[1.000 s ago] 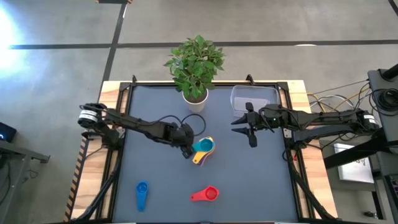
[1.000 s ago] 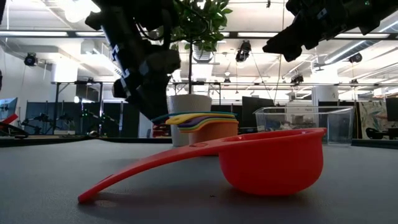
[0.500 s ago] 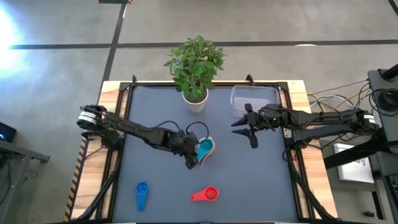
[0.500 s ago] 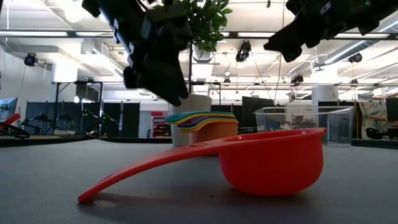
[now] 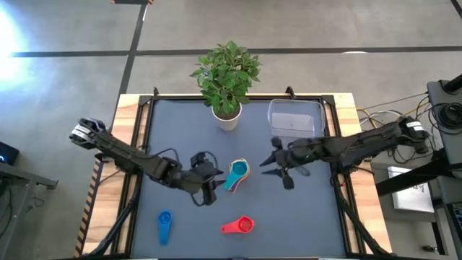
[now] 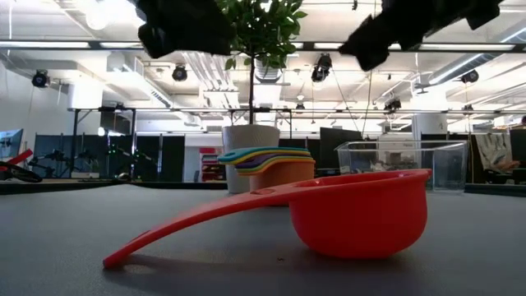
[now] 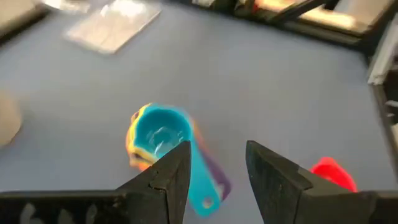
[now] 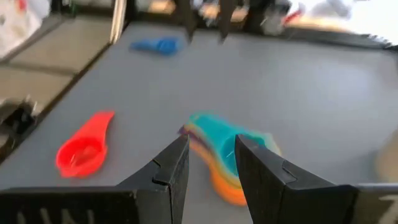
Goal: Nest measuring cups in basket
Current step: Stack the red measuring cup on top of the light blue measuring cup
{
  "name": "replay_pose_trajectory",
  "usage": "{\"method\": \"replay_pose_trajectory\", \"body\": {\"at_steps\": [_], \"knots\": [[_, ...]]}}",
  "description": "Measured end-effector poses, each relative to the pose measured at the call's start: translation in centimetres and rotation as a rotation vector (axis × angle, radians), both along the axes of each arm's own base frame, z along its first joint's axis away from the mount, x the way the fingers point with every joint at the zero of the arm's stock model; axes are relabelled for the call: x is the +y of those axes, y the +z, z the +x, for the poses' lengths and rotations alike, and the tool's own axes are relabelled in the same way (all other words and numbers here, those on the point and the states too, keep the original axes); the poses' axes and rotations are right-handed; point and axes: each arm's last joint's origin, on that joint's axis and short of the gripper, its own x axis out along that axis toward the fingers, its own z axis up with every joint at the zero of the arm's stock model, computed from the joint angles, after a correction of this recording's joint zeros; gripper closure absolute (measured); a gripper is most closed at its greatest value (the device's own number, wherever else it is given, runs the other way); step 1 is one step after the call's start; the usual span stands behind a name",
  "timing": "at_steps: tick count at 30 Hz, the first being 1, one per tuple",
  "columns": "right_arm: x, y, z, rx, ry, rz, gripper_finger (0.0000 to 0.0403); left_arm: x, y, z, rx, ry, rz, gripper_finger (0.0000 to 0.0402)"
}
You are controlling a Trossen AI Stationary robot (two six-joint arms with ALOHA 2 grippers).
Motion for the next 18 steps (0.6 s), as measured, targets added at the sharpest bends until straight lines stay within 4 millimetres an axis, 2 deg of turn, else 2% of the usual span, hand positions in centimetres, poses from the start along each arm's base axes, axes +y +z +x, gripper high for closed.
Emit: {"method": "replay_pose_trajectory", "body": {"at_steps": [5,10,18], "knots": [[2.5,-1.5,2.4,0.097,0.068,0.023,0.0284,-1.0,-1.6,-1.3,-0.099,-0.024,0.0,0.0265],[5.5,-3.2,4.6,0.194,0.144,0.05,0.0284,-1.1,-3.8,-2.7,-0.166,-0.047,-0.04,0.0265],[9.3,-5.9,7.9,0.297,0.223,0.055,0.0284,-1.0,-5.1,-4.0,-0.26,-0.065,-0.085,0.0265]]}}
